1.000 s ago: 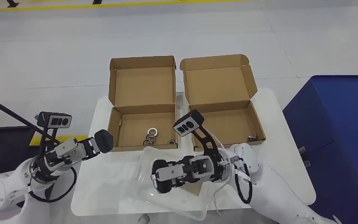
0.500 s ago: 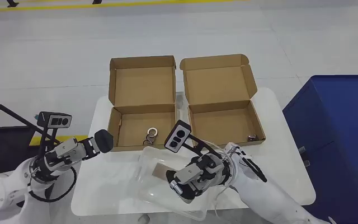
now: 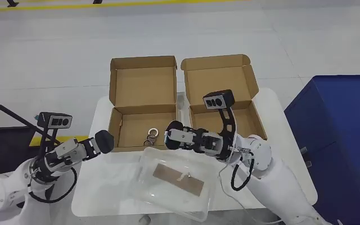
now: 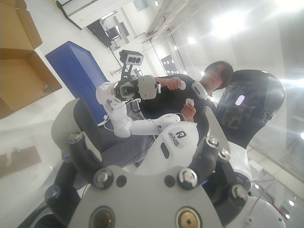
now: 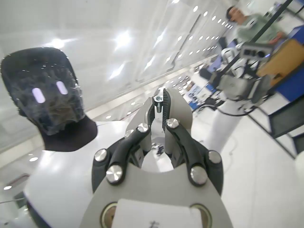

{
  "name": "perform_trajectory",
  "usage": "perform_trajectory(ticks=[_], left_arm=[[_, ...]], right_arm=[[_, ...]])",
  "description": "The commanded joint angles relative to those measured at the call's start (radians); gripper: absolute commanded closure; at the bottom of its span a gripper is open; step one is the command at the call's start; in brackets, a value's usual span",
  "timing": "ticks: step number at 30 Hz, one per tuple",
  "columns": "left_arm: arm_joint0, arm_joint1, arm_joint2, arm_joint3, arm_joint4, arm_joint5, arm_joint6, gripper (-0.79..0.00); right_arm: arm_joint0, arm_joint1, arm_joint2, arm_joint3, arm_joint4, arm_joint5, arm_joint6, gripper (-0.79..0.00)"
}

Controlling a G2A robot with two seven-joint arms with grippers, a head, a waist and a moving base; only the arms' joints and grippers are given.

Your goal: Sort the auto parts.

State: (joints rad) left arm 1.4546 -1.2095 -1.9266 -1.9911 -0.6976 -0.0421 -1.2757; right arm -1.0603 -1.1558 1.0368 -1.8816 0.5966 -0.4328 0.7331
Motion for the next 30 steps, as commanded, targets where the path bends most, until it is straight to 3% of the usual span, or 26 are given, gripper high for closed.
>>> perform_trajectory(ticks=[1, 8, 16, 21, 30], left_arm=[[0.0, 0.0, 0.0, 0.0, 0.0, 0.0, 0.0, -0.785], [0.0, 0.0, 0.0, 0.0, 0.0, 0.0, 0.0, -0.785], [0.0, 0.0, 0.0, 0.0, 0.0, 0.0, 0.0, -0.785], [0.0, 0.0, 0.0, 0.0, 0.0, 0.0, 0.0, -0.785], [0.0, 0.0, 0.0, 0.0, 0.0, 0.0, 0.0, -0.785]], right_arm=[[-0.035, 0.007, 0.062, -0.001, -0.097, 0.015, -0.075, 0.0], [-0.196, 0.046, 0.313, 0.012, -0.37, 0.12, -0.181, 0.0], [-0.356, 0.082, 0.486, 0.041, -0.618, 0.345, -0.11, 0.0], [-0.305, 0.086, 0.443, 0.108, -0.802, 0.413, -0.104, 0.0], [-0.084, 0.072, 0.265, 0.302, -1.023, 0.645, 0.011, 0.0]])
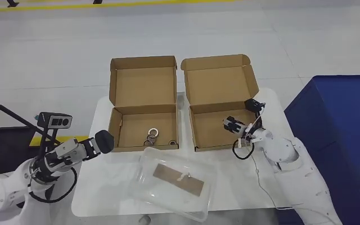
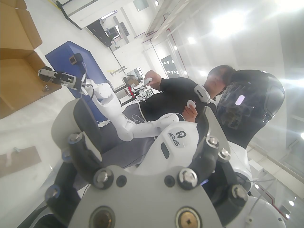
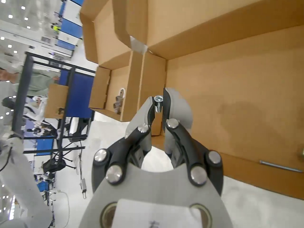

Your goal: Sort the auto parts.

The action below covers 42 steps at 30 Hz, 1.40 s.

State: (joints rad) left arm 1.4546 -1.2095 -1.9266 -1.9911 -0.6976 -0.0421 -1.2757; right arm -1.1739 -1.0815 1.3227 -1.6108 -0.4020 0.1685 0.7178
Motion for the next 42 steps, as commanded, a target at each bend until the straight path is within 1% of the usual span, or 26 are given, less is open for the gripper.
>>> perform_trajectory(ticks=[1, 2, 3, 5, 8, 9, 10, 11, 12, 13, 14, 16, 17, 19, 21, 23, 26, 30, 31, 32, 33, 36, 37, 38, 40, 42], left_arm=[[0.0, 0.0, 0.0, 0.0, 0.0, 0.0, 0.0, -0.785], [0.0, 0.0, 0.0, 0.0, 0.0, 0.0, 0.0, -0.785], [0.0, 0.0, 0.0, 0.0, 0.0, 0.0, 0.0, -0.785], [0.0, 0.0, 0.0, 0.0, 0.0, 0.0, 0.0, -0.785], [0.0, 0.0, 0.0, 0.0, 0.0, 0.0, 0.0, -0.785], [0.0, 0.0, 0.0, 0.0, 0.0, 0.0, 0.0, -0.785], [0.0, 0.0, 0.0, 0.0, 0.0, 0.0, 0.0, -0.785], [0.0, 0.0, 0.0, 0.0, 0.0, 0.0, 0.0, -0.785], [0.0, 0.0, 0.0, 0.0, 0.0, 0.0, 0.0, -0.785], [0.0, 0.0, 0.0, 0.0, 0.0, 0.0, 0.0, -0.785], [0.0, 0.0, 0.0, 0.0, 0.0, 0.0, 0.0, -0.785], [0.0, 0.0, 0.0, 0.0, 0.0, 0.0, 0.0, -0.785], [0.0, 0.0, 0.0, 0.0, 0.0, 0.0, 0.0, -0.785], [0.0, 0.0, 0.0, 0.0, 0.0, 0.0, 0.0, -0.785], [0.0, 0.0, 0.0, 0.0, 0.0, 0.0, 0.0, -0.785], [0.0, 0.0, 0.0, 0.0, 0.0, 0.0, 0.0, -0.785], [0.0, 0.0, 0.0, 0.0, 0.0, 0.0, 0.0, -0.785], [0.0, 0.0, 0.0, 0.0, 0.0, 0.0, 0.0, -0.785], [0.0, 0.0, 0.0, 0.0, 0.0, 0.0, 0.0, -0.785], [0.0, 0.0, 0.0, 0.0, 0.0, 0.0, 0.0, -0.785], [0.0, 0.0, 0.0, 0.0, 0.0, 0.0, 0.0, -0.785], [0.0, 0.0, 0.0, 0.0, 0.0, 0.0, 0.0, -0.785], [0.0, 0.0, 0.0, 0.0, 0.0, 0.0, 0.0, -0.785], [0.0, 0.0, 0.0, 0.0, 0.0, 0.0, 0.0, -0.785], [0.0, 0.0, 0.0, 0.0, 0.0, 0.0, 0.0, -0.785], [0.0, 0.0, 0.0, 0.0, 0.0, 0.0, 0.0, -0.785]], right_arm=[[0.049, -0.003, -0.036, 0.047, -0.047, 0.068, 0.044, 0.0], [0.064, -0.005, -0.05, 0.061, -0.067, 0.09, 0.058, 0.0], [0.077, -0.006, -0.061, 0.072, -0.075, 0.108, 0.073, -0.237], [0.095, -0.009, -0.074, 0.08, -0.08, 0.127, 0.079, -0.785], [0.097, -0.012, -0.074, 0.051, -0.065, 0.135, 0.061, -0.785], [0.089, -0.013, -0.064, 0.028, -0.045, 0.125, 0.041, -0.736], [0.075, -0.013, -0.048, 0.005, -0.024, 0.112, 0.011, -0.379], [0.054, -0.013, -0.029, -0.021, 0.009, 0.1, -0.02, -0.339], [0.027, -0.014, -0.002, -0.059, 0.055, 0.083, -0.059, -0.049], [-0.005, -0.016, 0.03, -0.103, 0.114, 0.038, -0.127, 0.0], [-0.048, -0.015, 0.059, -0.133, 0.144, 0.011, -0.178, 0.0], [-0.132, -0.011, 0.107, -0.214, 0.153, -0.023, -0.232, 0.0], [-0.173, -0.013, 0.137, -0.249, 0.201, -0.051, -0.284, 0.0], [-0.258, -0.007, 0.181, -0.287, 0.171, -0.052, -0.306, 0.0], [-0.312, -0.006, 0.223, -0.313, 0.19, -0.052, -0.327, 0.0], [-0.343, -0.003, 0.252, -0.307, 0.176, -0.049, -0.33, 0.0], [-0.357, -0.004, 0.273, -0.315, 0.186, -0.068, -0.353, 0.0], [-0.354, -0.008, 0.274, -0.308, 0.22, -0.087, -0.367, 0.0], [-0.348, -0.008, 0.275, -0.31, 0.209, -0.097, -0.371, 0.0], [-0.343, -0.01, 0.273, -0.32, 0.232, -0.122, -0.383, 0.0], [-0.342, -0.015, 0.261, -0.336, 0.315, -0.164, -0.386, 0.0], [-0.347, -0.029, 0.212, -0.379, 0.59, -0.345, -0.349, 0.0], [-0.348, -0.031, 0.203, -0.381, 0.653, -0.402, -0.327, 0.0], [-0.351, -0.032, 0.201, -0.384, 0.68, -0.448, -0.307, 0.0], [-0.371, -0.033, 0.208, -0.4, 0.676, -0.517, -0.302, 0.0], [-0.412, -0.034, 0.236, -0.416, 0.607, -0.557, -0.36, 0.0]])
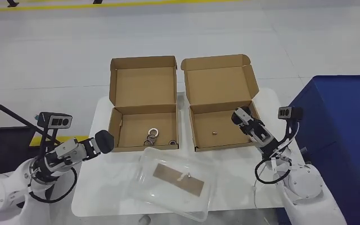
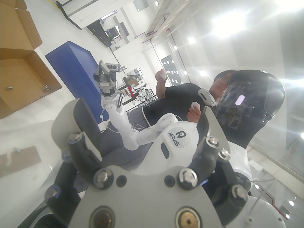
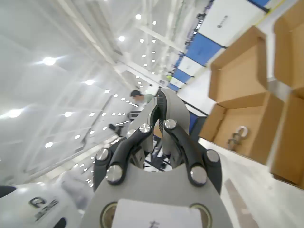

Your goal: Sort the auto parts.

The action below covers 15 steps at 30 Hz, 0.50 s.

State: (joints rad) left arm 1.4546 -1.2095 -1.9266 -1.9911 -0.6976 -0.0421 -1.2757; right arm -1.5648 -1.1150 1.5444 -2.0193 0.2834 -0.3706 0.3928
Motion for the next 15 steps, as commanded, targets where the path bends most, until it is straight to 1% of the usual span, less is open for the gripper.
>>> perform_trajectory(ticks=[1, 2, 3, 4, 11, 12, 13, 15], left_arm=[[0.0, 0.0, 0.0, 0.0, 0.0, 0.0, 0.0, -0.785], [0.0, 0.0, 0.0, 0.0, 0.0, 0.0, 0.0, -0.785], [0.0, 0.0, 0.0, 0.0, 0.0, 0.0, 0.0, -0.785], [0.0, 0.0, 0.0, 0.0, 0.0, 0.0, 0.0, -0.785], [0.0, 0.0, 0.0, 0.0, 0.0, 0.0, 0.0, -0.785], [0.005, 0.0, 0.015, -0.017, -0.01, 0.012, -0.006, -0.785], [0.02, 0.001, 0.035, -0.045, 0.011, 0.031, -0.005, -0.785], [0.05, 0.005, 0.062, -0.135, 0.137, 0.048, 0.029, -0.785]], right_arm=[[-0.049, -0.002, 0.025, -0.024, -0.116, -0.031, -0.073, 0.0], [-0.068, -0.003, 0.027, -0.036, -0.13, -0.04, -0.098, 0.0], [-0.068, -0.003, 0.027, -0.036, -0.13, -0.04, -0.098, -0.092], [-0.068, -0.003, 0.027, -0.036, -0.13, -0.04, -0.098, -0.693], [-0.068, -0.003, 0.027, -0.036, -0.13, -0.04, -0.098, -0.693], [-0.068, -0.003, 0.027, -0.036, -0.13, -0.04, -0.098, -0.785], [-0.068, -0.003, 0.027, -0.036, -0.13, -0.04, -0.098, -0.785], [-0.07, -0.003, 0.029, -0.031, -0.142, -0.035, -0.1, -0.785]])
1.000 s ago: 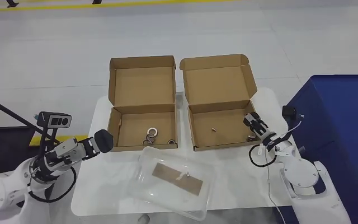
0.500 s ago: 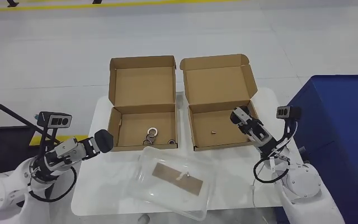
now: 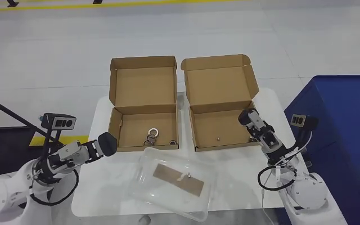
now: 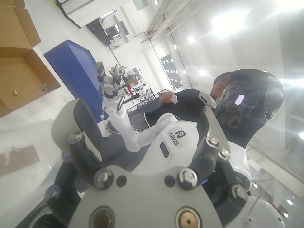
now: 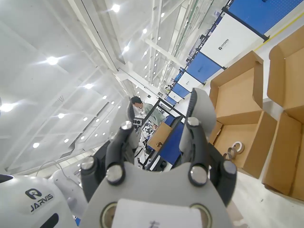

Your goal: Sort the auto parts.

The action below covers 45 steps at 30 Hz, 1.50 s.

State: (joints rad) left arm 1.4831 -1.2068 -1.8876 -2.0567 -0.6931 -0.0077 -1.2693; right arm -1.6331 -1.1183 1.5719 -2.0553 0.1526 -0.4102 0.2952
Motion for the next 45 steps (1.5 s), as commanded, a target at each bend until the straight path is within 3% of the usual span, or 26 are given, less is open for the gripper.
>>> perform_trajectory(ticks=[1, 3, 6, 13, 22, 24, 27, 30, 33, 37, 38, 45], left_arm=[[0.04, 0.003, 0.052, -0.117, 0.152, 0.034, 0.032, -0.785], [0.076, 0.002, 0.119, -0.189, 0.17, 0.087, 0.066, -0.785], [0.094, 0.011, 0.215, -0.265, 0.408, 0.129, 0.107, -0.785], [0.003, 0.019, 0.483, -0.24, 0.713, 0.281, 0.14, -0.785], [0.003, 0.019, 0.483, -0.24, 0.713, 0.281, 0.14, -0.785], [0.004, 0.028, 0.525, -0.273, 0.872, 0.284, 0.116, -0.785], [-0.022, 0.03, 0.682, -0.293, 1.198, 0.481, 0.167, -0.785], [-0.117, 0.017, 0.865, -0.292, 1.398, 0.699, 0.162, -0.785], [-0.196, 0.001, 1.033, -0.198, 1.593, 0.794, 0.236, -0.785], [-0.257, -0.028, 1.188, -0.039, 1.813, 0.873, 0.314, -0.785], [-0.266, -0.036, 1.2, -0.005, 1.869, 0.895, 0.336, -0.785], [-0.266, -0.036, 1.2, -0.005, 1.869, 0.895, 0.336, -0.785]], right_arm=[[-0.005, 0.0, 0.011, 0.019, -0.032, 0.011, -0.016, -0.785], [-0.001, 0.0, 0.058, 0.051, -0.097, 0.006, -0.068, -0.785], [0.014, -0.001, 0.121, 0.104, -0.125, 0.01, -0.153, -0.785], [0.025, -0.001, 0.174, 0.128, -0.149, 0.009, -0.187, -0.785], [0.025, -0.001, 0.174, 0.128, -0.149, 0.009, -0.187, -0.785], [0.025, -0.001, 0.174, 0.128, -0.149, 0.009, -0.187, -0.785], [0.025, -0.001, 0.174, 0.128, -0.149, 0.009, -0.187, -0.785], [0.025, -0.001, 0.174, 0.128, -0.149, 0.009, -0.187, -0.785], [0.025, -0.001, 0.174, 0.128, -0.149, 0.009, -0.187, -0.785], [0.025, -0.001, 0.174, 0.128, -0.149, 0.009, -0.187, -0.785], [0.025, -0.001, 0.174, 0.128, -0.149, 0.009, -0.187, -0.785], [0.025, -0.001, 0.174, 0.128, -0.149, 0.009, -0.187, -0.785]])
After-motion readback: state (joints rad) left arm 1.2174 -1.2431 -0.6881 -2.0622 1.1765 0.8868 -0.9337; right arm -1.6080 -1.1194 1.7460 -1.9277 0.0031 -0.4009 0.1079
